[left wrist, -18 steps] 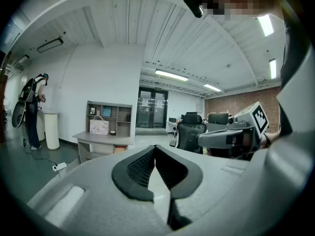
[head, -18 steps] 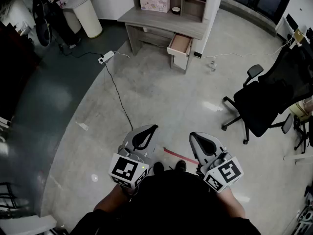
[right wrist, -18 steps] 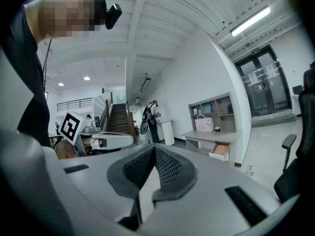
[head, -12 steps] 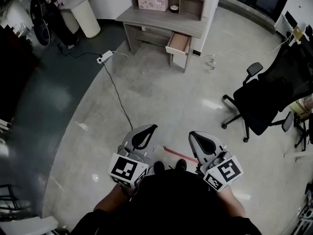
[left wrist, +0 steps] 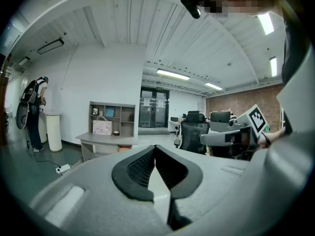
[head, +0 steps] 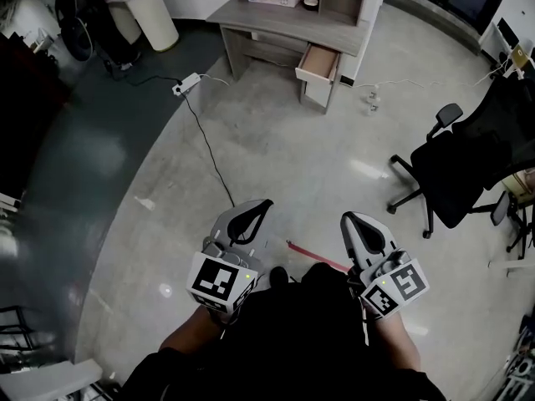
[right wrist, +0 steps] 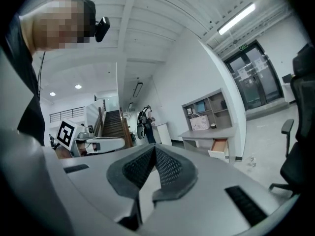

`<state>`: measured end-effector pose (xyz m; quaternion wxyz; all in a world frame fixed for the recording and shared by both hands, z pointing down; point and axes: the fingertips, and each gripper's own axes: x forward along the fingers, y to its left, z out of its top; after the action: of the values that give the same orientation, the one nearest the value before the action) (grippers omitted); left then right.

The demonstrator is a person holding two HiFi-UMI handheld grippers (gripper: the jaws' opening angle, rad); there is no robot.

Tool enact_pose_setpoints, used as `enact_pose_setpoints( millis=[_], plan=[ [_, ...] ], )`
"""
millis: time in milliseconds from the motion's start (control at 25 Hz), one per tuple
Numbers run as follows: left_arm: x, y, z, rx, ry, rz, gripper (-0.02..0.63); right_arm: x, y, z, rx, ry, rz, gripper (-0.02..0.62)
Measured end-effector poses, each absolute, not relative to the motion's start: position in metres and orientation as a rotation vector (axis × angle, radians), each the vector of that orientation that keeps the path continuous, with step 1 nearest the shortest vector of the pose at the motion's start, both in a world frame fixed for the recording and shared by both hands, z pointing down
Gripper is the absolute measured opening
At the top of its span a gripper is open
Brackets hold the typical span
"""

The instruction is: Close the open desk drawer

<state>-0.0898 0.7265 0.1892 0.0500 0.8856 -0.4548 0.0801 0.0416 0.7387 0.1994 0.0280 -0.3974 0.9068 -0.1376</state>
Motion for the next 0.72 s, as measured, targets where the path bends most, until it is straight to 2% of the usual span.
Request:
enact_pose_setpoints(
  millis=[320,720],
  plan=[
    [-0.1,0.683,0.206,2.663,-1.378,0.289,0.008,0.038,0.691,0.221,-1.224,2.749,-0.546,0.012],
    [-0.092,0.534,0.197,2.616,-1.534,0.332,0.008,0.04,0.536,0.225,-1.052,2.809,-0.554,0.012]
  ],
)
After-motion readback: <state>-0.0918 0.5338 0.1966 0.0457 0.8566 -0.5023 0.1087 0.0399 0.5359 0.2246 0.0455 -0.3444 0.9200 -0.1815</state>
